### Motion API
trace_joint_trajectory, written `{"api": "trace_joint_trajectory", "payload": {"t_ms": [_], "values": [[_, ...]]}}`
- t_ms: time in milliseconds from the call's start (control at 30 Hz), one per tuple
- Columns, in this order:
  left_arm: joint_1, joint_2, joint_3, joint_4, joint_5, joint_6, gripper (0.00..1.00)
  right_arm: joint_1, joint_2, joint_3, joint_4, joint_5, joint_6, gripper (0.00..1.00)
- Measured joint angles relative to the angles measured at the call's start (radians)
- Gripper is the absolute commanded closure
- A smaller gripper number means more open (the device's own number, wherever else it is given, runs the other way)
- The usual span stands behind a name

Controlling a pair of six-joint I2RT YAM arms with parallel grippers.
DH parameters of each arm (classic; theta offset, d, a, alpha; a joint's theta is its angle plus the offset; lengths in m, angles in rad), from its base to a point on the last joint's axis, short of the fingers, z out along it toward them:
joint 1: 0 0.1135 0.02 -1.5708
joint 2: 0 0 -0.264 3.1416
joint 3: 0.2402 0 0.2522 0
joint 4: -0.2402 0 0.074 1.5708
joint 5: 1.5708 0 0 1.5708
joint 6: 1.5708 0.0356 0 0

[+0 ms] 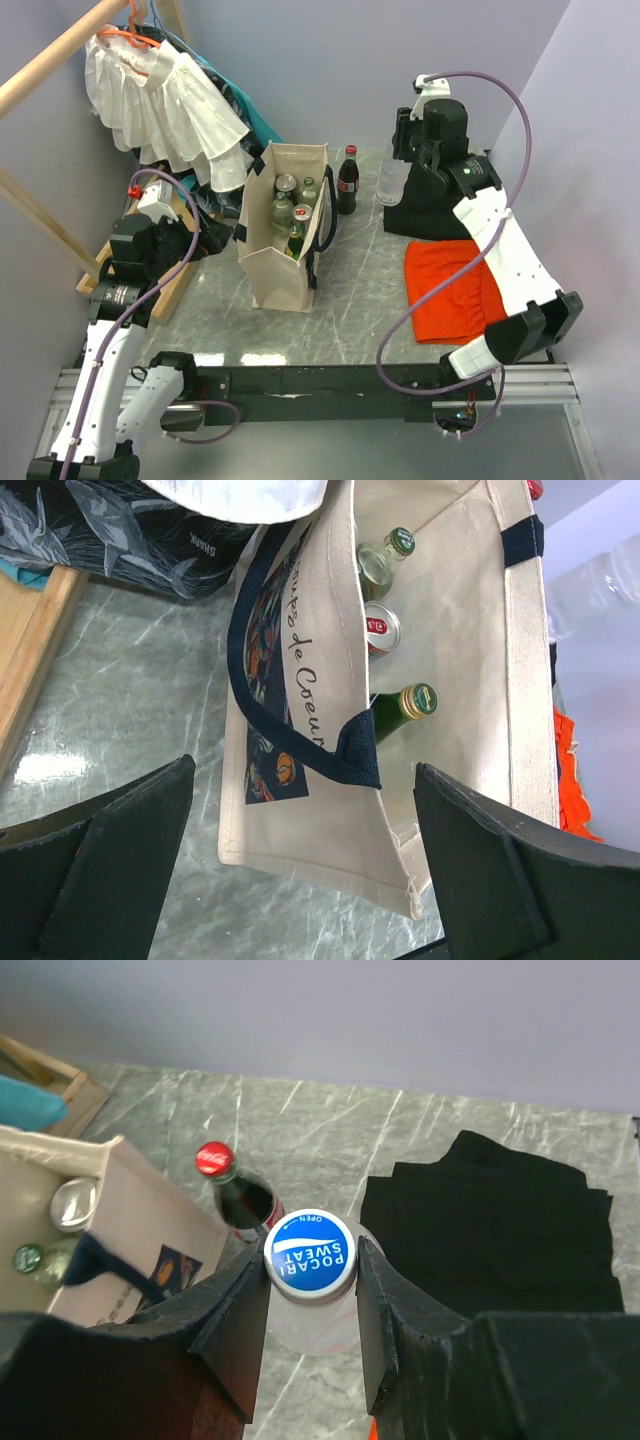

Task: Take the beverage out of the canvas bag
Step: Place the drink at the center of the board.

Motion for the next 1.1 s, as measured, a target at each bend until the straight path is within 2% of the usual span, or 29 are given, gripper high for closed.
{"api": "trace_joint_trajectory", "payload": {"t_ms": [233,667,1100], "values": [[0.000,0.008,0.000,-0.003,0.000,0.001,0.04,-0.043,0.090,-0.001,0.053,-0.036,0.009,1.00],[0.000,0.013,0.000,-0.005,-0.001,0.005,0.04,-0.045,0.193,-0.116,0.275,-0.035,-0.002,1.00],[0.000,0.014,0.000,-0.005,-0.026,0.005,0.04,-0.045,0.282,-0.141,0.417,-0.026,-0.009,1.00]]}}
